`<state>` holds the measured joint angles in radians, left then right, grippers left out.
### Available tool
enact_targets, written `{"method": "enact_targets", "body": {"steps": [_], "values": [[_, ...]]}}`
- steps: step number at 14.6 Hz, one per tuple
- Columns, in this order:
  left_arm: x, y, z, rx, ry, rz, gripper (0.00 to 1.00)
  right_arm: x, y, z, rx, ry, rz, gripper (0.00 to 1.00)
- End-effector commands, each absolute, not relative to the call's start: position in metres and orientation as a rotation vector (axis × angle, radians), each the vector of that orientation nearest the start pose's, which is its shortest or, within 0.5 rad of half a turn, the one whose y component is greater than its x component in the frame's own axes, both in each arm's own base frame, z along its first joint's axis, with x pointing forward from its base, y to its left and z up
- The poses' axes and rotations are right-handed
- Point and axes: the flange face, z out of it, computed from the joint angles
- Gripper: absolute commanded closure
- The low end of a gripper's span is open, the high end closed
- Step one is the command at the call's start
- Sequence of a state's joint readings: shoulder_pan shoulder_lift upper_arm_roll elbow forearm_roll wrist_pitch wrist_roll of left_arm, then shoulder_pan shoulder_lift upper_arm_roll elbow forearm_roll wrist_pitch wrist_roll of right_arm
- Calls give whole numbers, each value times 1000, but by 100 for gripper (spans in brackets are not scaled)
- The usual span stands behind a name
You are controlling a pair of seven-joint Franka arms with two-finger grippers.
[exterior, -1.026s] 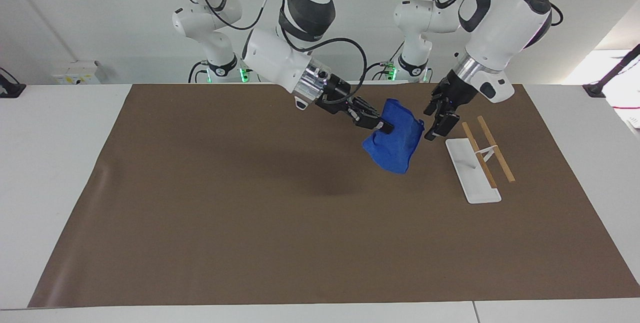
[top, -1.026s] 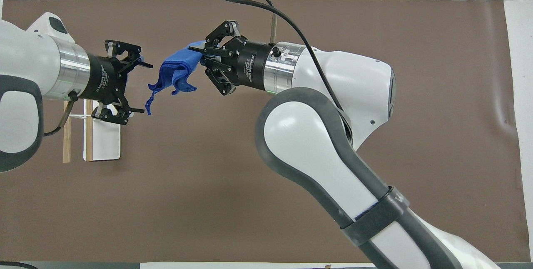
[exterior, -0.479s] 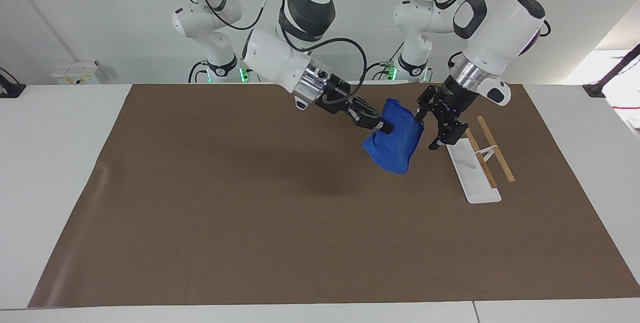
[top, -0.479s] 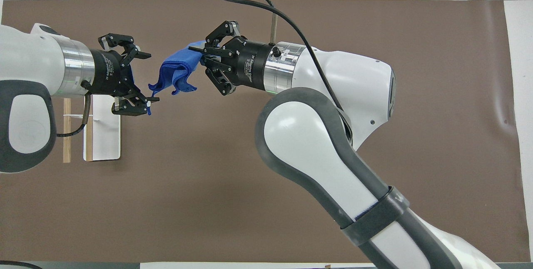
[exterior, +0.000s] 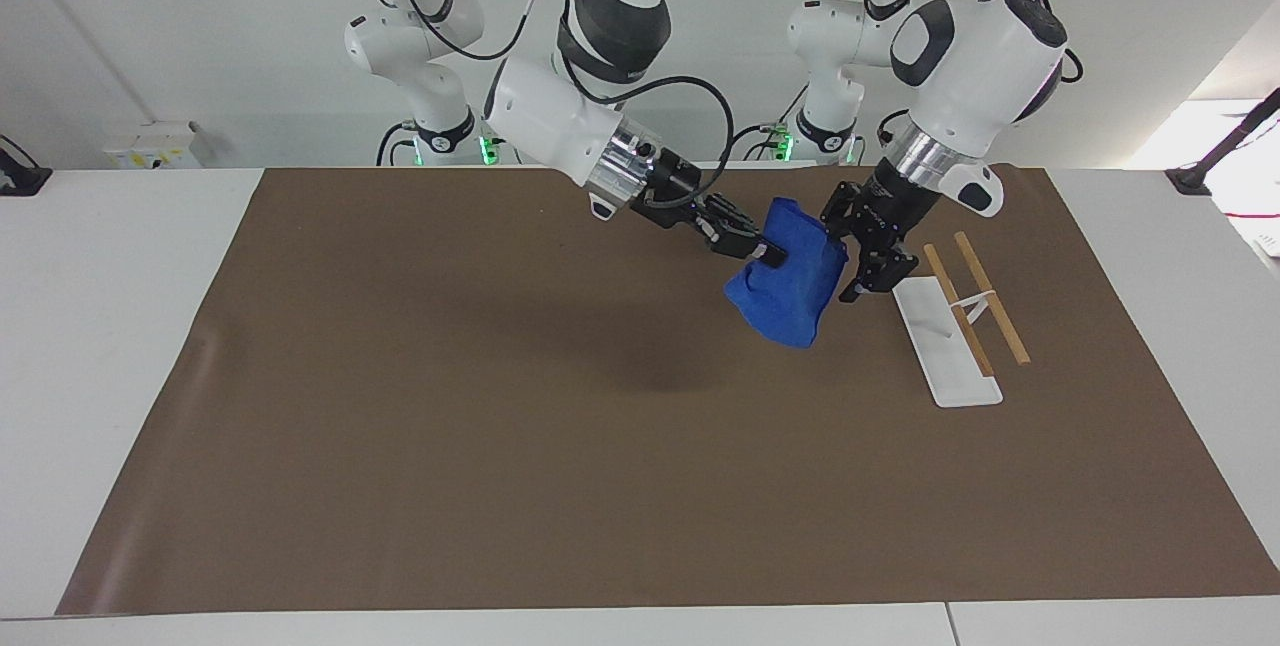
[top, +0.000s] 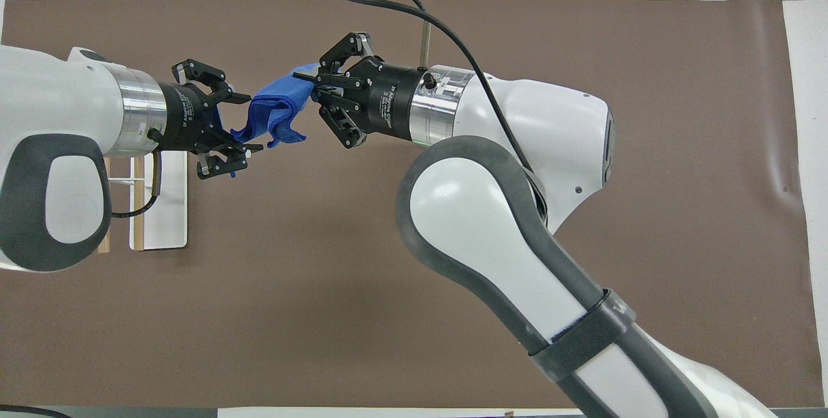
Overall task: Right arm passes towel to left arm to hang
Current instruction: 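Close the left gripper on the towel and open the right gripper, then carry the towel over the rack while the right gripper withdraws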
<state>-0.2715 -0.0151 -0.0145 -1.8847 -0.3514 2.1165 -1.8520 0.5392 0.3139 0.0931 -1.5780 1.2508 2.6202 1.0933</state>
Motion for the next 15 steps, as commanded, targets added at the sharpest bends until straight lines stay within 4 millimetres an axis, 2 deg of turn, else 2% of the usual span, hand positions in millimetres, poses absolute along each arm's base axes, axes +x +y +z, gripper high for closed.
{"method": "enact_targets", "body": {"steps": [1,10,11,12,13,15], "values": [[549,-173,536,1757,2103,-248,100,580,385,528,-1517,1309,403,100],[553,-168,540,1743,2102,-238,100,583,380,524,-1533,1304,389,100],[553,-168,539,1745,2102,-238,100,586,376,525,-1549,1283,357,73],[554,-168,540,1746,2099,-236,100,588,372,526,-1576,1249,316,1],[556,-166,543,1742,2095,-231,100,592,363,527,-1593,1226,279,0],[559,-161,544,1739,2096,-216,100,610,329,532,-1595,1232,223,0]]}}
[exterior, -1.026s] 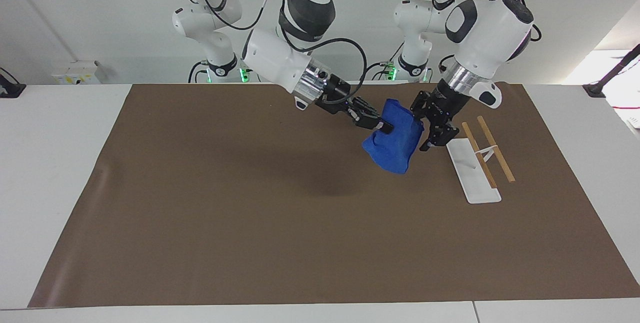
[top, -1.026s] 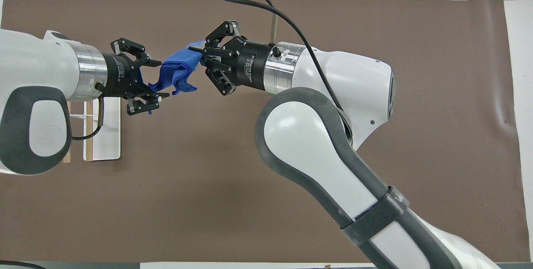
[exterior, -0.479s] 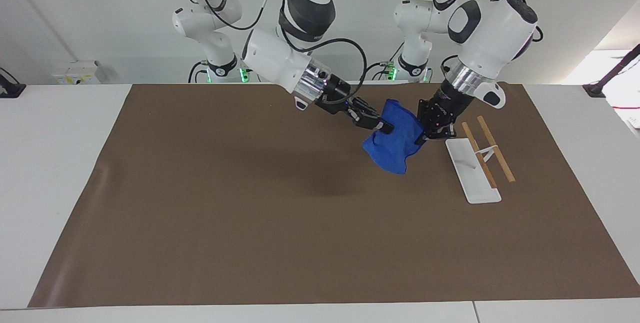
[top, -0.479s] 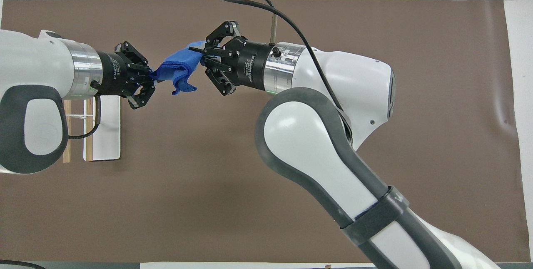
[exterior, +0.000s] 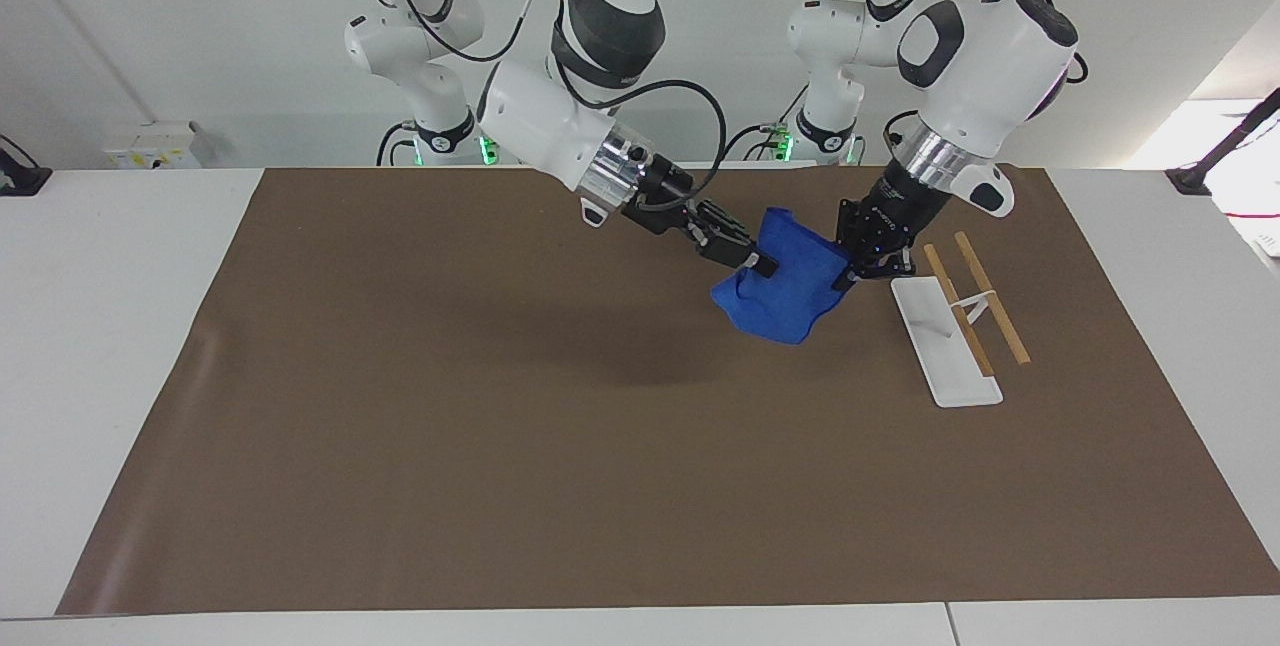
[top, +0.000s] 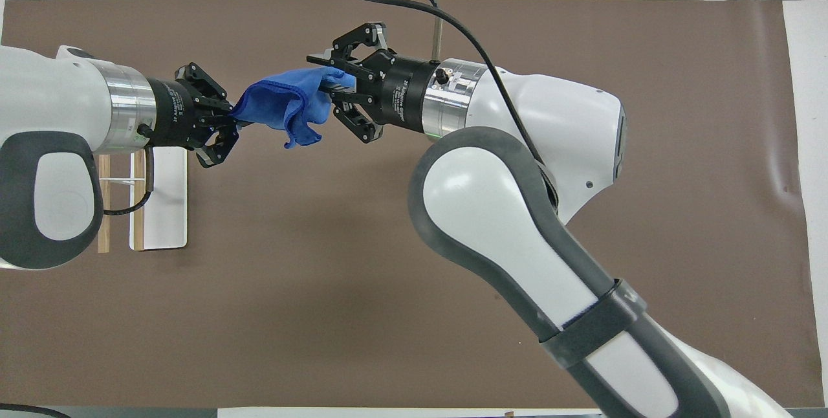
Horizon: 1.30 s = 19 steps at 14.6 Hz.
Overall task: Right arm passes towel to left arm to hang
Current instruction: 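Carry the towel over the rack while the right gripper withdraws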
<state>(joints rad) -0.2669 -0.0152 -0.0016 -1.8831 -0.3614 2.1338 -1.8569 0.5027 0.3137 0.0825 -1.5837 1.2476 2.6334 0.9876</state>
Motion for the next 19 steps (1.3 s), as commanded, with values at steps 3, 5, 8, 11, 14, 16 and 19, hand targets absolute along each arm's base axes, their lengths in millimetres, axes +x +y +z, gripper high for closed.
{"method": "enact_targets", "body": {"steps": [3,5,8,11,14,16,19], "values": [[562,-154,545,1787,2047,-179,100,625,301,535,-1845,1140,27,0],[563,-145,543,1882,1965,-151,100,631,284,527,-2150,992,-142,0],[561,-140,538,2089,1866,-35,100,637,227,507,-2478,767,-257,0],[550,-129,530,2354,1731,-55,100,634,148,478,-2721,503,-283,0],[539,-95,525,2598,1633,-76,100,632,87,470,-3031,223,-284,0],[535,-73,521,2655,1630,-100,100,629,69,471,-3147,104,-219,0],[531,-40,520,2757,1640,-77,100,627,46,513,-3212,117,-121,0]]}}
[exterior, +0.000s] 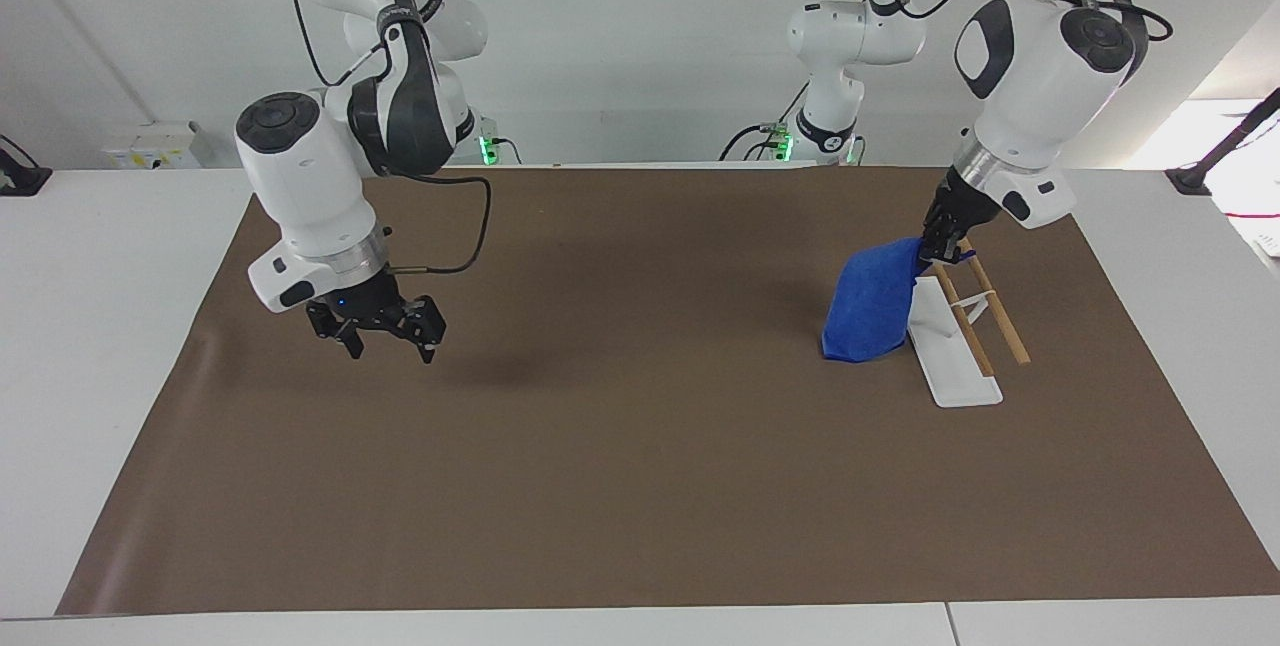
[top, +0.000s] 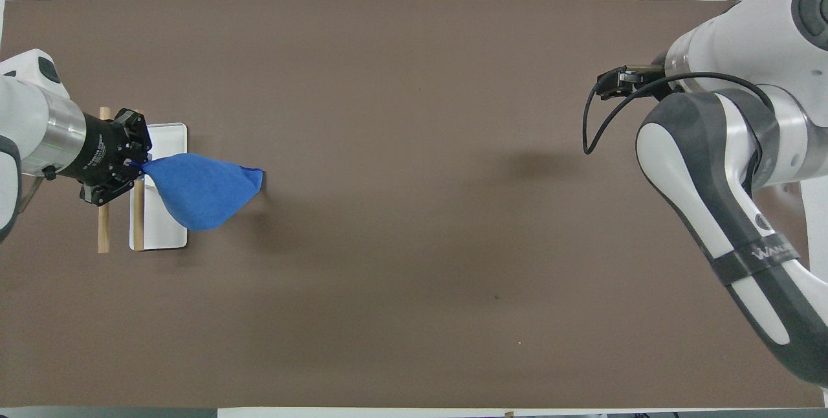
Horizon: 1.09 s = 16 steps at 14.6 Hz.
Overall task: Right arm passes towel to left arm to hang
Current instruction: 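Carry the towel over the rack while the right gripper withdraws, then lower the towel onto the rack crossbar and open the left gripper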
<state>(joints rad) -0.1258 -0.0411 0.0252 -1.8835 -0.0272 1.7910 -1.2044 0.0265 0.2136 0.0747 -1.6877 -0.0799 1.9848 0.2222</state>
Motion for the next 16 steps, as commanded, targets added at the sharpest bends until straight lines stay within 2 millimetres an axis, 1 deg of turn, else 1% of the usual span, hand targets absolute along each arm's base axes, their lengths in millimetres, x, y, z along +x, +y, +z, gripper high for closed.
{"method": "enact_targets", "body": {"steps": [1,2,3,5,6,7,8,9,11,12,13,15,16], "values": [[531,-30,521,-2620,-1561,42,100,622,41,528,-3218,122,-91,0],[532,-20,520,-2597,-1560,27,100,615,34,541,-3219,116,-79,0],[534,-13,518,-2593,-1522,9,100,604,26,559,-3221,116,-80,0],[535,13,517,-2595,-1451,-12,100,584,18,586,-3224,148,-57,0],[537,19,518,-2613,-1373,-35,100,572,8,598,-3222,181,-28,0],[539,23,520,-2626,-1282,-79,100,565,-1,606,-3222,211,-19,0],[542,25,522,-2636,-1202,-125,100,564,-3,608,-3224,205,-13,0],[545,27,523,-2646,-1129,-162,100,562,-13,613,-3226,185,-5,0],[547,32,525,-2652,-1005,-188,100,556,-22,616,-3225,174,47,0],[548,44,525,-2646,-961,-198,100,552,-22,620,-3226,178,52,0],[550,46,527,-2655,-939,-225,100,552,-23,625,-3231,177,43,0],[559,54,512,-2656,-948,-228,100,551,-19,626,-3224,166,65,0],[561,57,510,-2657,-951,-233,100,550,-16,628,-3217,162,87,0]]}}
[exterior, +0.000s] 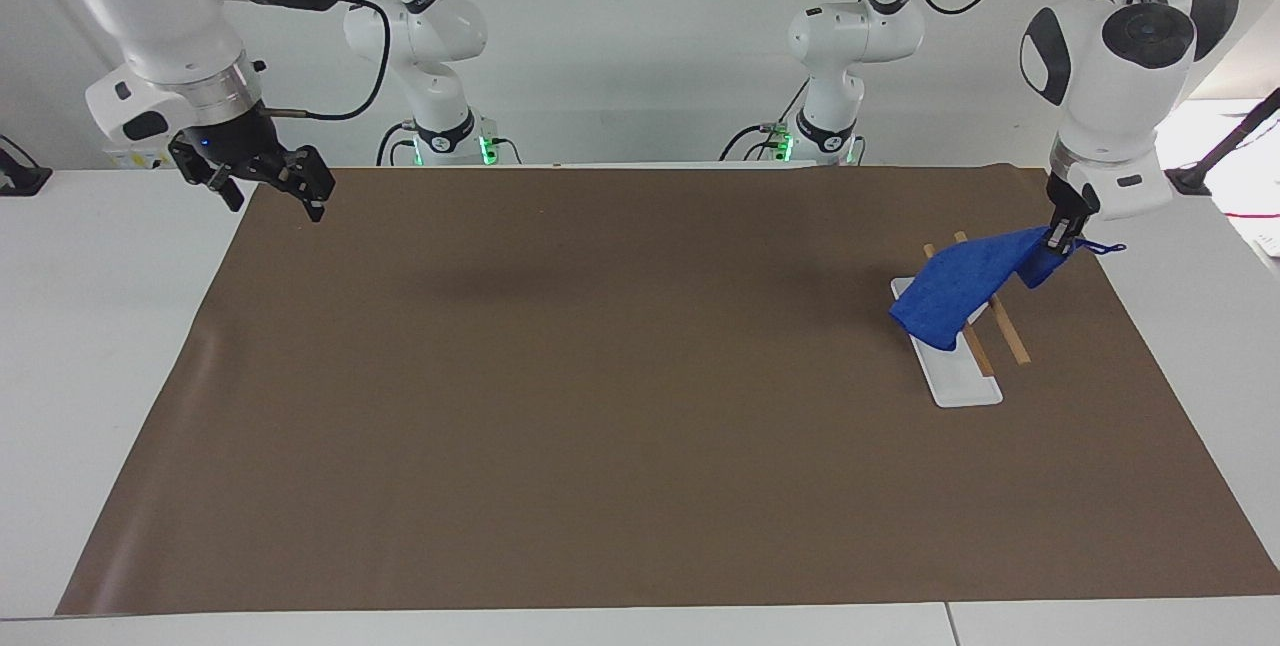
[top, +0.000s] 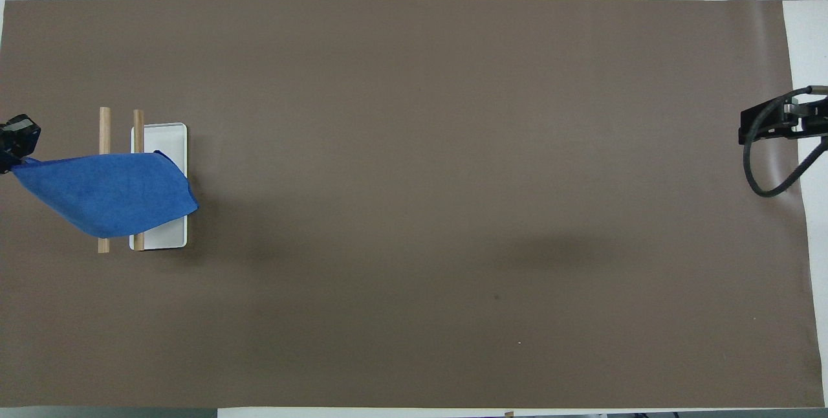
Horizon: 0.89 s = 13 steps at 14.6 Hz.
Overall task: Right arm passes towel to left arm to hang
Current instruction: 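Lower the towel onto the rack crossbar and open the left gripper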
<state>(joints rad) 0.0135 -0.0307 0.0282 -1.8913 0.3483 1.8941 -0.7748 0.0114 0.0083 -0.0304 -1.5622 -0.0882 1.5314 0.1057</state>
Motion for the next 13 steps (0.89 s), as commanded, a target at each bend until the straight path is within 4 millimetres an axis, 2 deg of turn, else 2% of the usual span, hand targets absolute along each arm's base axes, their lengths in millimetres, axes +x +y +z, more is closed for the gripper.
{"method": "enact_targets", "body": {"steps": [1,7,9,10,11,12,13], "values": [[564,61,506,-2657,-956,-236,100,550,-13,635,-3185,162,85,0],[582,92,470,-2657,-1003,-255,100,550,-9,646,-3148,159,96,0],[585,106,462,-2656,-1030,-270,100,554,-5,642,-3126,156,94,0],[585,108,461,-2657,-1030,-268,87,554,-5,642,-3125,156,92,0],[585,107,461,-2658,-1027,-264,26,555,-4,641,-3123,158,90,0],[586,103,461,-2661,-1019,-265,0,555,-4,641,-3123,161,83,0],[587,98,462,-2667,-1004,-267,0,555,-4,640,-3123,161,82,0]]}}
